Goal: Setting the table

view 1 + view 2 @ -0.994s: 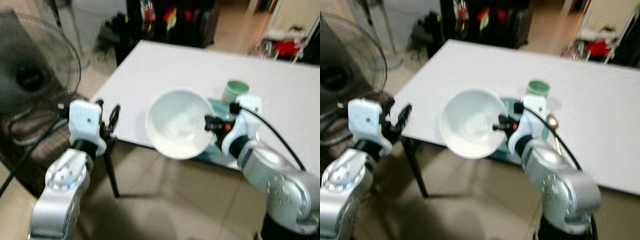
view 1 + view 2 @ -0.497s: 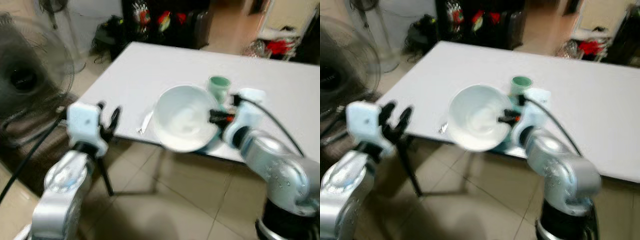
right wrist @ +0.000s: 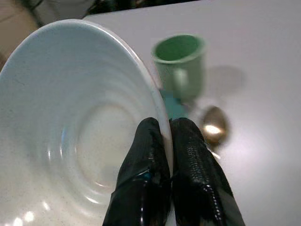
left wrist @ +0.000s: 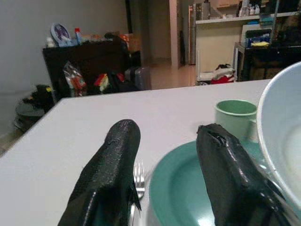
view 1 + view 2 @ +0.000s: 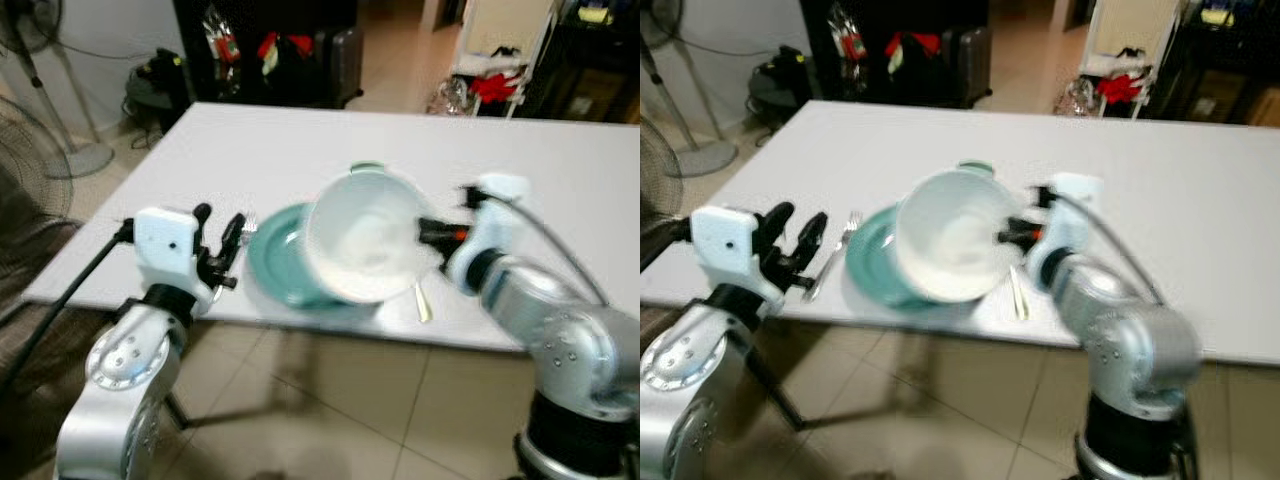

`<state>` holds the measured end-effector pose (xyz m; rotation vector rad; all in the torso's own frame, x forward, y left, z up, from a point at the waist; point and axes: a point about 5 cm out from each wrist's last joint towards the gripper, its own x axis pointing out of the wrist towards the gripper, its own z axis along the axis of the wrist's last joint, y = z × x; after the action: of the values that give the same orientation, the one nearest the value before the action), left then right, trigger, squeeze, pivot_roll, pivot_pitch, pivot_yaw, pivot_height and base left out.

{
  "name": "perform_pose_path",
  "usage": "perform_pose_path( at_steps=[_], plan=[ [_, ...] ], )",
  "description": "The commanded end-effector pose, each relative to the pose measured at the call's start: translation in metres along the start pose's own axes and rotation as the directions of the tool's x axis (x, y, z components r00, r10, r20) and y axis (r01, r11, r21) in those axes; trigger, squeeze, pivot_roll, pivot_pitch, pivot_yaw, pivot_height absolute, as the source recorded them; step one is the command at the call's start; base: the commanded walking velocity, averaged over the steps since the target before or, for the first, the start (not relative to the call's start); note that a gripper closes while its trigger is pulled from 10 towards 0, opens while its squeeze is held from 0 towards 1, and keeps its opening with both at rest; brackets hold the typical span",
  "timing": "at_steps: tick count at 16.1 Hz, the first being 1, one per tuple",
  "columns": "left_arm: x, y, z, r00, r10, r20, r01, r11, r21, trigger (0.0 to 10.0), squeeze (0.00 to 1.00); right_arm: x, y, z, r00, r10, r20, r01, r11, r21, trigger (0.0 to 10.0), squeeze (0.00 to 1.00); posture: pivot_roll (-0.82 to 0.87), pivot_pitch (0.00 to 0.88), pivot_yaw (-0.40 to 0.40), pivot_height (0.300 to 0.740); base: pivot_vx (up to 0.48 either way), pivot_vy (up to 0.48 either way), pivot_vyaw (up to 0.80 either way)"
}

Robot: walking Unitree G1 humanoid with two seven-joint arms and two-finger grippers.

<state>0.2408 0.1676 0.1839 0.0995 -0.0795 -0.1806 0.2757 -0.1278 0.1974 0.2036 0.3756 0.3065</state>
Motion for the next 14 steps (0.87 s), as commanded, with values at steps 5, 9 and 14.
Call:
perform_pose_path(
  at_steps=[5,9,14],
  plan=[
    [-0.008,0.005,0.002,1.000,-0.010,-0.023,0.011,0.999,0.036,10.0,0.00,-0.001,0.014,0.010,0.983,0.184,0.009,-0.184,0.983,-0.002,10.0,0.00,-0.04,0.007,-0.023,0.740,0.126,0.000,0.00],
    [-0.013,0.018,0.005,0.991,-0.108,-0.080,0.114,0.990,0.085,10.0,0.00,0.018,0.010,0.015,0.973,0.198,-0.118,-0.201,0.980,-0.007,10.0,0.00,-0.04,0.002,-0.026,0.740,0.000,0.000,0.00],
    [-0.019,0.026,0.009,0.930,-0.312,-0.192,0.340,0.930,0.138,10.0,0.00,0.046,0.013,0.012,0.946,0.211,-0.247,-0.215,0.977,0.012,10.0,0.00,-0.04,0.008,-0.010,0.740,0.000,0.000,0.00]
  ],
)
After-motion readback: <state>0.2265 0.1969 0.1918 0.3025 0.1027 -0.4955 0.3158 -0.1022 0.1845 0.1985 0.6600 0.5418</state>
